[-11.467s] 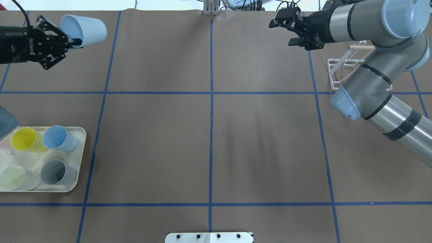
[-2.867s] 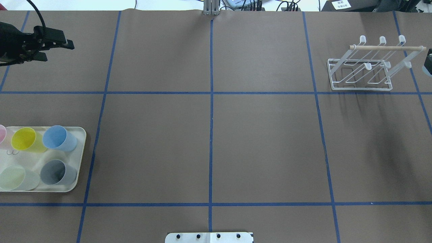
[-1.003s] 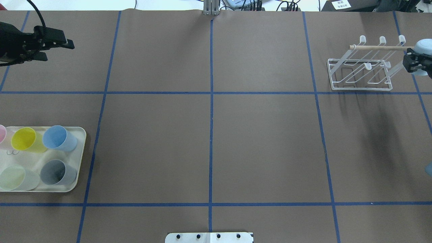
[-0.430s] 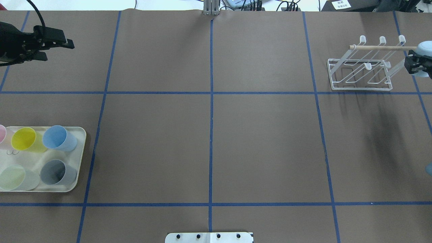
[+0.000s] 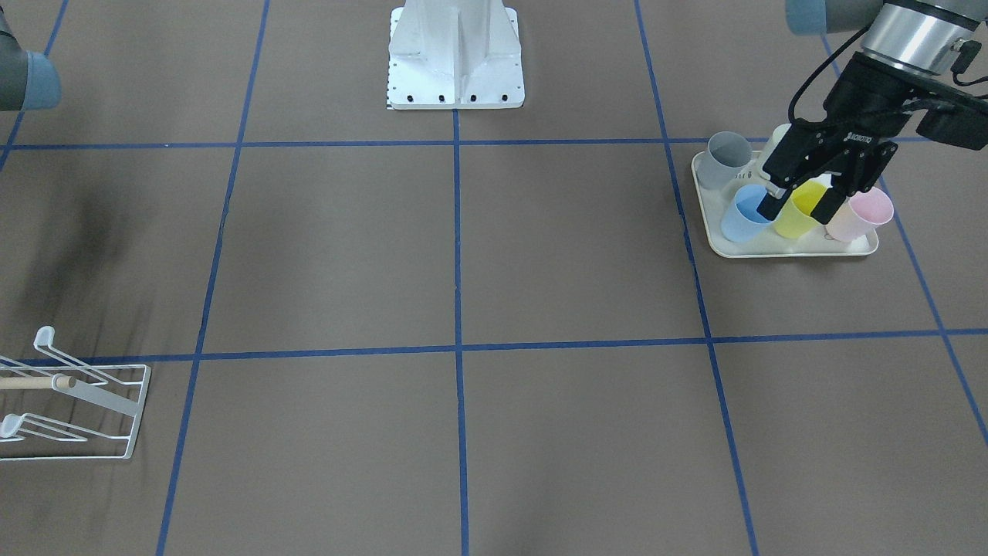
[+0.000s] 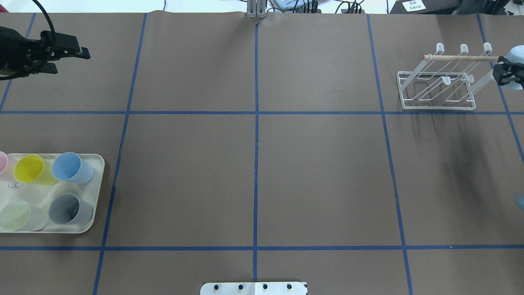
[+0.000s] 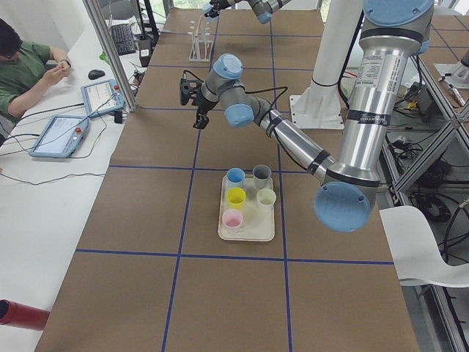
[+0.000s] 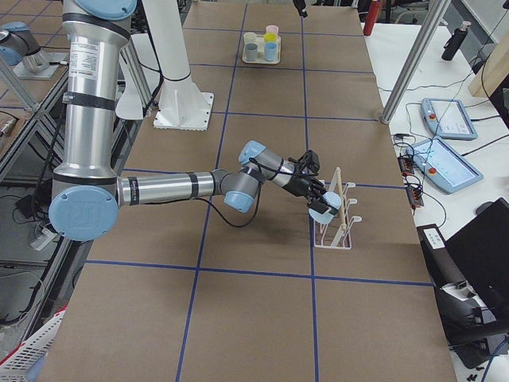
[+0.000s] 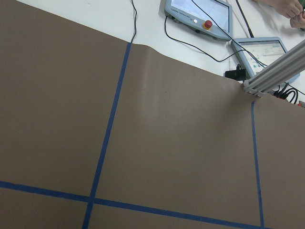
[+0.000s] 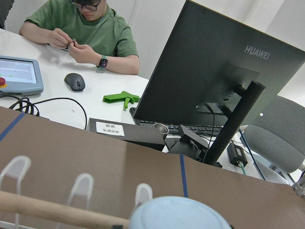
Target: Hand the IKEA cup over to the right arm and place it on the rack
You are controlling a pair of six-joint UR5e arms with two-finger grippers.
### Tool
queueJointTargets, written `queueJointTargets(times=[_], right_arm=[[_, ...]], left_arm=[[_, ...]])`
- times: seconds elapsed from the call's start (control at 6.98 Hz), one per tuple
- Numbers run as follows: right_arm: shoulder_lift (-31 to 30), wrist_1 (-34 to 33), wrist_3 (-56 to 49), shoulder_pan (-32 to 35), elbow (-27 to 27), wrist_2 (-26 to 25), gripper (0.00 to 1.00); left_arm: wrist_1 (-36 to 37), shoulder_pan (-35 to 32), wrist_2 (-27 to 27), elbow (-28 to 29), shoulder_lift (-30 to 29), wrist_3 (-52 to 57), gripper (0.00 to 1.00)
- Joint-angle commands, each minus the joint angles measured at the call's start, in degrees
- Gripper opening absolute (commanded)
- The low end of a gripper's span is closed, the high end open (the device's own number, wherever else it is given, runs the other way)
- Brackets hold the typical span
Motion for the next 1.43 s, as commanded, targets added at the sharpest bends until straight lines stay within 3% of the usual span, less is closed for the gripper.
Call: queueJointTargets(times=[0.0,1.29], right_arm=[[1.18,0.08,0.17,0.05,-1.53,-0.01,0.0],[3.37,0.0,0.61,-0.04,-4.97,-0.01,0.0]], left_arm=[[-0.09,0.09,0.09,0.0,0.63,-0.04,1.0],[-0.09,0.18,0.09,0.35,0.72,-0.22,1.0]])
